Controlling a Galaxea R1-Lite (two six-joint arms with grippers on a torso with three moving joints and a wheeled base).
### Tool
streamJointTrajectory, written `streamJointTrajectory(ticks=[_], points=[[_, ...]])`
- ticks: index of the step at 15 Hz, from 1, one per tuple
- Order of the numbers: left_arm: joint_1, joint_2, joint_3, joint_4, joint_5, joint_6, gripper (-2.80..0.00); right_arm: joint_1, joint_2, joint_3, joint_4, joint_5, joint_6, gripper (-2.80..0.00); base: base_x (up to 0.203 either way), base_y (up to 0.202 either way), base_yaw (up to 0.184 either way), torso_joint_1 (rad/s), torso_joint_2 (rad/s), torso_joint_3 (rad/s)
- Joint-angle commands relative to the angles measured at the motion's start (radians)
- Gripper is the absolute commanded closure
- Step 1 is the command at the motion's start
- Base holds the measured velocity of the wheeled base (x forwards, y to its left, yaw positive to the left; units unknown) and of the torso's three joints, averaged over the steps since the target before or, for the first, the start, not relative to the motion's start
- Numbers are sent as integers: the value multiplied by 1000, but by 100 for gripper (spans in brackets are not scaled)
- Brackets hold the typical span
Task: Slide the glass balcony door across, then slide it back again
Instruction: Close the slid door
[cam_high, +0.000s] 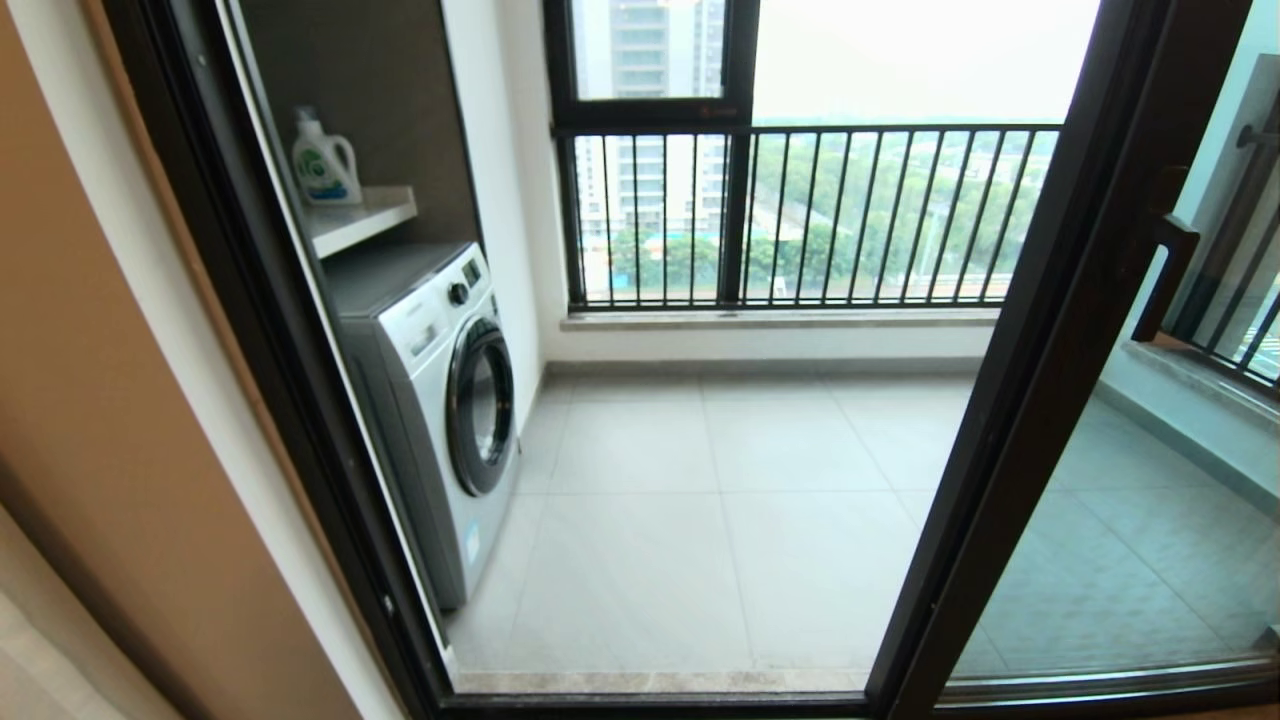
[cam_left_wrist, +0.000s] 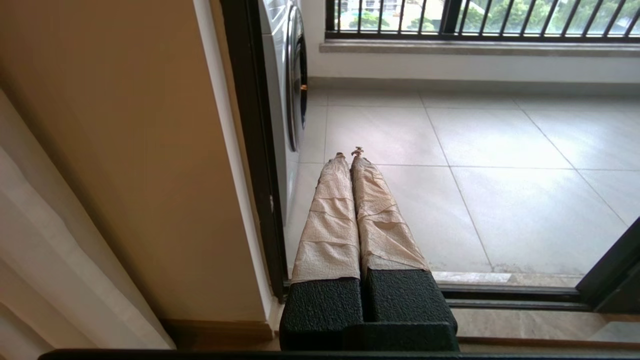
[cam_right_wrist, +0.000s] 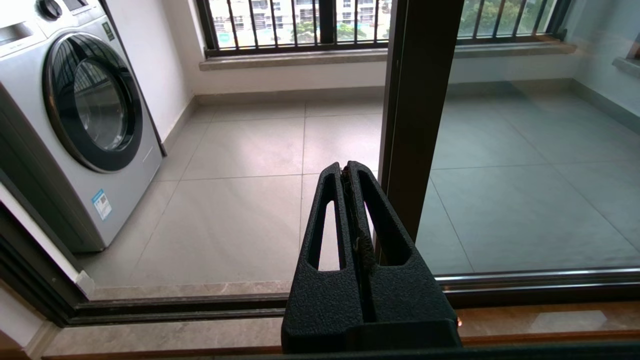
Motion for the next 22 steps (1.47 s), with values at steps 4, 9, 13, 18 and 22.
streamJointTrajectory(ticks=[4, 9, 13, 18, 22], points=[[0, 2, 0, 0, 1, 0, 0, -1, 1, 9, 0, 0, 0, 0, 0, 0, 0, 0, 0, 0], [0, 2, 0, 0, 1, 0, 0, -2, 0, 9, 0, -1, 0, 0, 0, 0, 0, 0, 0, 0], [0, 2, 0, 0, 0, 0, 0, -2, 0, 9, 0, -1, 0, 0, 0, 0, 0, 0, 0, 0], [0, 2, 0, 0, 1, 0, 0, -2, 0, 9, 0, -1, -1, 0, 0, 0, 0, 0, 0, 0], [0, 2, 0, 0, 0, 1, 0, -2, 0, 9, 0, -1, -3, 0, 0, 0, 0, 0, 0, 0]])
